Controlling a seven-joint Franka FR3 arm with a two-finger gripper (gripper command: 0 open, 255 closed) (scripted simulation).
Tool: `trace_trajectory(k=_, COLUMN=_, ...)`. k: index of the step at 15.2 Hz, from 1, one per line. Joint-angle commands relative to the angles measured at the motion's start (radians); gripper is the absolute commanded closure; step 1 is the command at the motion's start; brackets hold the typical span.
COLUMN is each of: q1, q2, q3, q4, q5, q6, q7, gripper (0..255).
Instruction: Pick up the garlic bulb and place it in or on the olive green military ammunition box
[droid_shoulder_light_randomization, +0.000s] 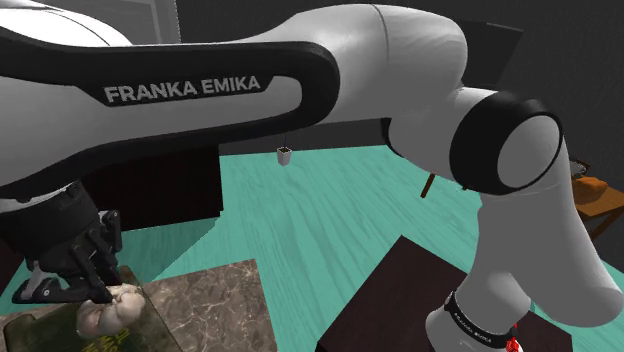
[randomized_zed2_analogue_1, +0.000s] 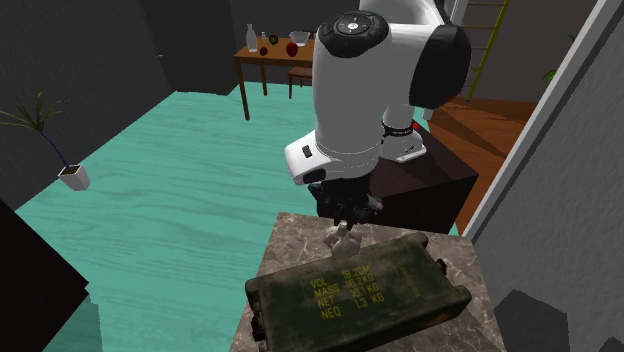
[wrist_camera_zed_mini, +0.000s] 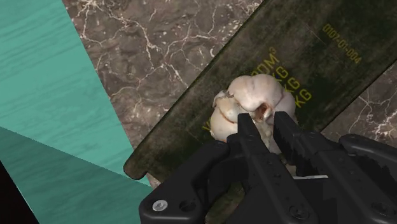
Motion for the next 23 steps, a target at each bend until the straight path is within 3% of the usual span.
trace_trajectory(k=1, q1=0.050, q2=0.049, q3=0.002, q4=0.098, q5=-0.009, q6=-0.050, q7=0.033, gripper=255)
trace_trajectory(k=4, q1=0.119, q2=0.130, q3=-0.002, q4=0.257, q5=-0.024, q6=-0.124, q7=0.063, gripper=255)
trace_trajectory(k=12, q1=0.086, q2=0.092, q3=0.003, q4=0.077, q5=-0.018, q6=0.013, q7=0.074, gripper=255)
trace_trajectory(k=23, q1=0.065, q2=0.098, q3=0.001, q4=-0.065, q5=-0.023, q6=0.157, q7=0.084, gripper=255)
